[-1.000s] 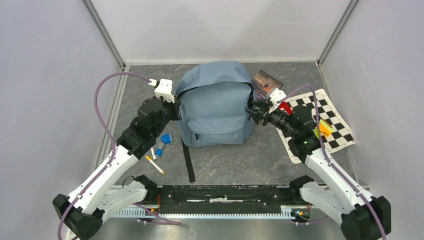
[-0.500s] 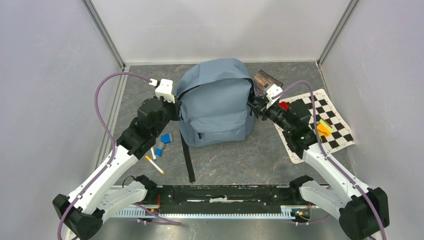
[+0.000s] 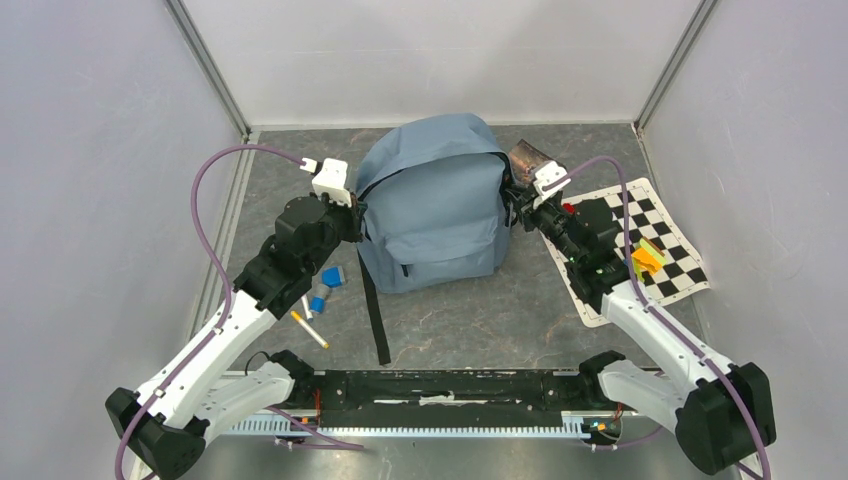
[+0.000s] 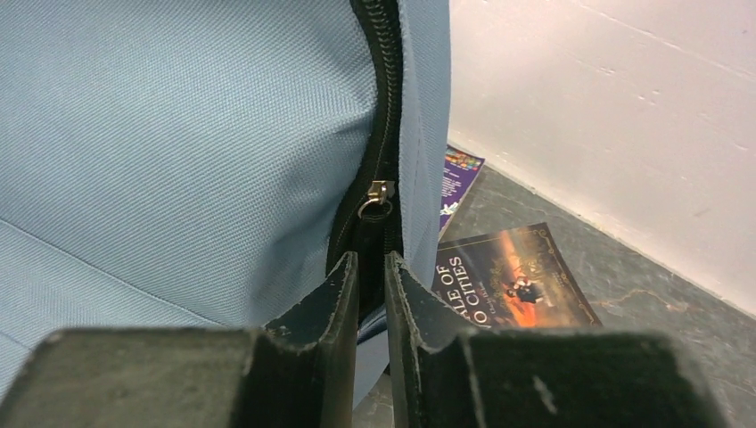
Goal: Pack the student bag
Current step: Unzip the student bag at the center of the board.
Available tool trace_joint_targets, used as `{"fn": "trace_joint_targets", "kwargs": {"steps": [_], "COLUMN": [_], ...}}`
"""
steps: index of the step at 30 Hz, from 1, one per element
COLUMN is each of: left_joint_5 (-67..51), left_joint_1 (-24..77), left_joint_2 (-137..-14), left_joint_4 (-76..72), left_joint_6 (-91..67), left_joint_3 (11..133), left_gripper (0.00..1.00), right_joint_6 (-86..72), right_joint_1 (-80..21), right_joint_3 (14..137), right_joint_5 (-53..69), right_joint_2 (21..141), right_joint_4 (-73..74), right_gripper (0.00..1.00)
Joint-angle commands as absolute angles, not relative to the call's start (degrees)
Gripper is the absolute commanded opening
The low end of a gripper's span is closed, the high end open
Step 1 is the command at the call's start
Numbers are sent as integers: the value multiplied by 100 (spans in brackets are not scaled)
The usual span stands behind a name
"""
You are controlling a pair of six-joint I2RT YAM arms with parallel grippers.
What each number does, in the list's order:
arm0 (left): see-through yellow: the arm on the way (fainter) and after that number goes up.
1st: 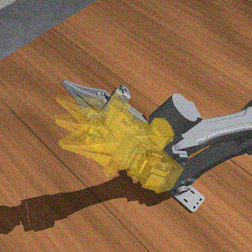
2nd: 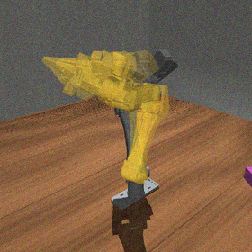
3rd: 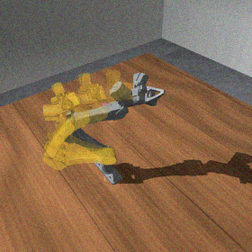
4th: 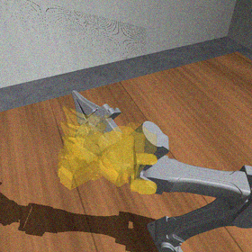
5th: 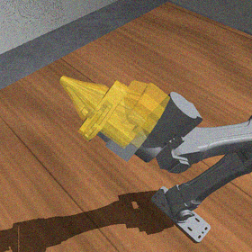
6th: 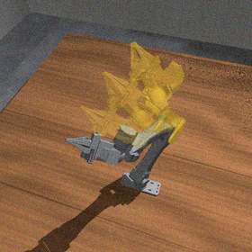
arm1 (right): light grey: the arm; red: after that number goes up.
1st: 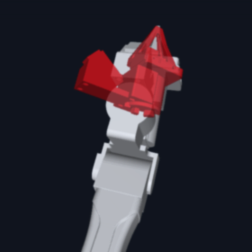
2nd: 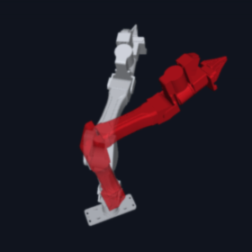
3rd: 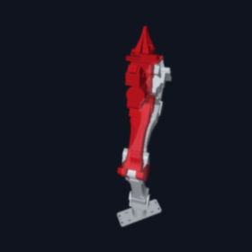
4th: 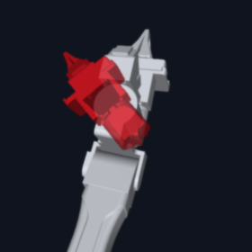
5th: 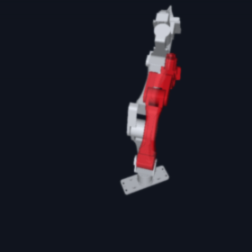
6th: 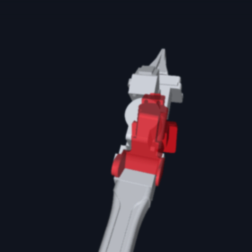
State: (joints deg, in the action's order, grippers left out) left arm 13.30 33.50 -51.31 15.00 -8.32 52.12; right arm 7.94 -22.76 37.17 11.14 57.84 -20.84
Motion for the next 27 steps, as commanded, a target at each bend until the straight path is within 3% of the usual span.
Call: {"fn": "trace_joint_targets", "kwargs": {"steps": [1, 15, 27], "left_joint_5": [1250, 754, 560], "left_joint_1": [3340, 3340, 3340], "left_joint_2": [-5062, -5071, -5182], "left_joint_4": [1141, 1011, 1002], "left_joint_6": [-822, -800, -782], "left_joint_3": [5247, 5194, 5203], "left_gripper": [2, 2, 2], "right_joint_6": [957, 1115, 1213], "right_joint_1": [-2276, -2302, -2412], "right_joint_3": [3832, 3821, 3823], "right_joint_5": [659, 635, 507], "right_joint_2": [5839, 6300, 6596], "right_joint_4": [-2609, -2941, -3237], "right_gripper": [21, 20, 31]}}
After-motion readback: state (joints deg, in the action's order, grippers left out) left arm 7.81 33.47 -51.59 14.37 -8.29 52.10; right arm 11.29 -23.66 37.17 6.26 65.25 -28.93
